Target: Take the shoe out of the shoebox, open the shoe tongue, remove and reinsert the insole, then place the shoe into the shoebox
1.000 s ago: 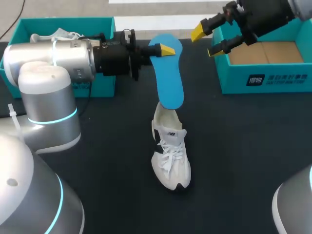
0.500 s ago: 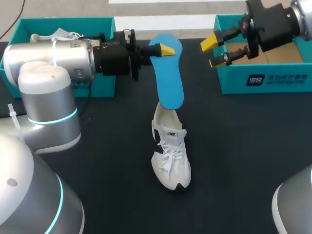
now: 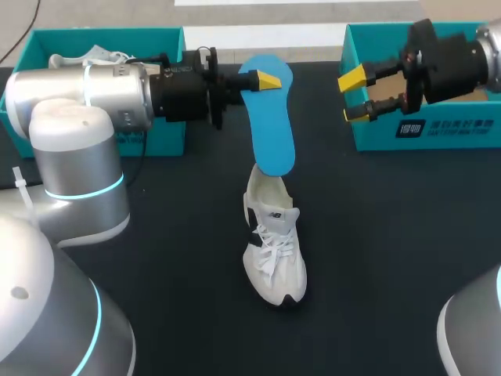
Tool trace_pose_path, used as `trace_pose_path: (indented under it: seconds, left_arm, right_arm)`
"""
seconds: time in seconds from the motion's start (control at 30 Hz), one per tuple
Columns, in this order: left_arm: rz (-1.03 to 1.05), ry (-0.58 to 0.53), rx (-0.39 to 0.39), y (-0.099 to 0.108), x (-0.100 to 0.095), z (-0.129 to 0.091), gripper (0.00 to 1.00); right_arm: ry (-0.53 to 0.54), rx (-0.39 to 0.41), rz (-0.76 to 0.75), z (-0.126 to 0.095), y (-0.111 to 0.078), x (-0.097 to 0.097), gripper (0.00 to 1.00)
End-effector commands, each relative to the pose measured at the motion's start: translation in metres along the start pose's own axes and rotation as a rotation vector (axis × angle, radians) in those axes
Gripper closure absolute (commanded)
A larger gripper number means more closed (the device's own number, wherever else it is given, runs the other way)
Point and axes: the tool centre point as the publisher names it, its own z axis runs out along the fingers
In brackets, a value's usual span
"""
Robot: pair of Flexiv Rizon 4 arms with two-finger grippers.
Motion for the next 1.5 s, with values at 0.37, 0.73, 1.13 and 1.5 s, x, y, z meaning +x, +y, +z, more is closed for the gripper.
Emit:
trace_pose_path:
  seconds: [0.37,0.73,1.13,1.5]
  left_arm:
    - [0.0,-0.003,0.0,0.001,0.0,0.0,1.0]
    - [0.0,-0.003,0.0,0.001,0.0,0.0,1.0]
    - [0.0,-0.003,0.0,0.001,0.0,0.0,1.0]
    - [0.042,0.005,0.006,0.001,0.003,-0.001,1.0]
  right_arm:
    - [0.08,-0.029,0.144,-0.002,0.005,-0.006,0.0]
    - [0.129,-0.072,0.195,-0.005,0.014,0.001,0.0]
    - [0.129,-0.072,0.195,-0.005,0.014,0.001,0.0]
    - [0.129,-0.072,0.195,-0.005,0.014,0.001,0.0]
